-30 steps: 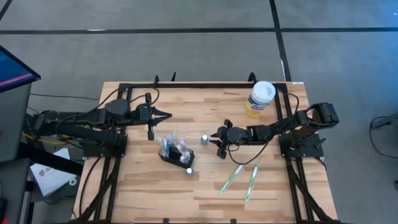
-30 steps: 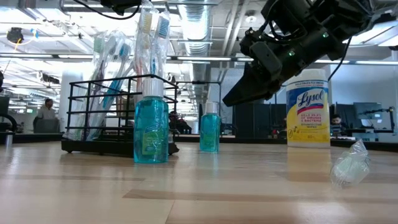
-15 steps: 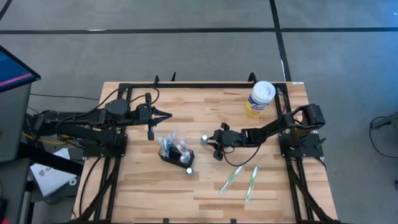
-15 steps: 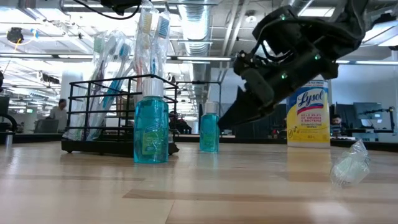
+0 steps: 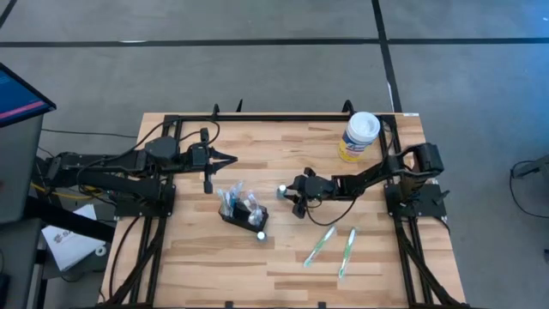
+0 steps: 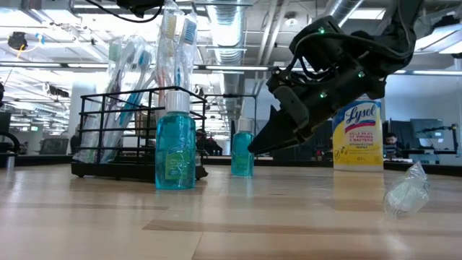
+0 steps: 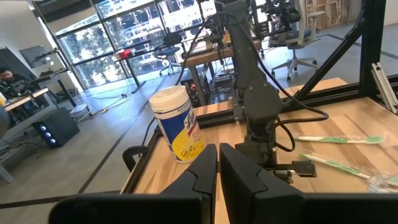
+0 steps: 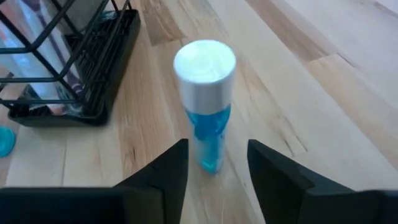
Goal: Pick & Place toothbrushing station
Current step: Put the top blue mouthwash into the middle compartment of the wire organizer
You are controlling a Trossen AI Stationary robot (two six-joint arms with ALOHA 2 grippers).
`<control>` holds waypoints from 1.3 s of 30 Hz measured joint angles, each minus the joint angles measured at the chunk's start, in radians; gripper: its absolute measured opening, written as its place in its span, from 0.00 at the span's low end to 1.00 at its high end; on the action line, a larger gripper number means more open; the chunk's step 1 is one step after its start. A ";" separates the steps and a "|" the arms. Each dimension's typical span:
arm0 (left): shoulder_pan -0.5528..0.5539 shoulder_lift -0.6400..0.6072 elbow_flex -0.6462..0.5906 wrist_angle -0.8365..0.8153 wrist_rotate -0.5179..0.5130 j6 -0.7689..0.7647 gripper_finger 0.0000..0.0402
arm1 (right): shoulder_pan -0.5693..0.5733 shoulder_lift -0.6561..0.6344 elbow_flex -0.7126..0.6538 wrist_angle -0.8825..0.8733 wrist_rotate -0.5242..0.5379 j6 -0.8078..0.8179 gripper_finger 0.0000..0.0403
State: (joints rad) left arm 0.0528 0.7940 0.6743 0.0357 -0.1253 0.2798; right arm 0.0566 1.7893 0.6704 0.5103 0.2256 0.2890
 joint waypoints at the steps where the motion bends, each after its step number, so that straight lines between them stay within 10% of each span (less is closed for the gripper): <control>1: 0.000 0.000 0.000 0.000 0.000 0.000 0.03 | 0.000 0.000 0.000 -0.001 0.000 0.000 0.40; 22: 0.000 0.000 0.000 0.002 0.000 0.000 0.03 | -0.008 0.218 0.158 0.062 -0.020 -0.110 0.45; 32: 0.000 0.000 0.000 0.001 0.000 0.000 0.03 | -0.008 0.234 0.198 -0.025 -0.018 -0.138 0.13; 39: 0.000 0.000 0.000 -0.001 0.000 0.000 0.03 | -0.005 0.218 0.198 -0.049 -0.017 -0.155 0.13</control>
State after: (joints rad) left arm 0.0528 0.7937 0.6743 0.0349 -0.1253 0.2798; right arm 0.0513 2.0071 0.8684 0.4611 0.2089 0.1340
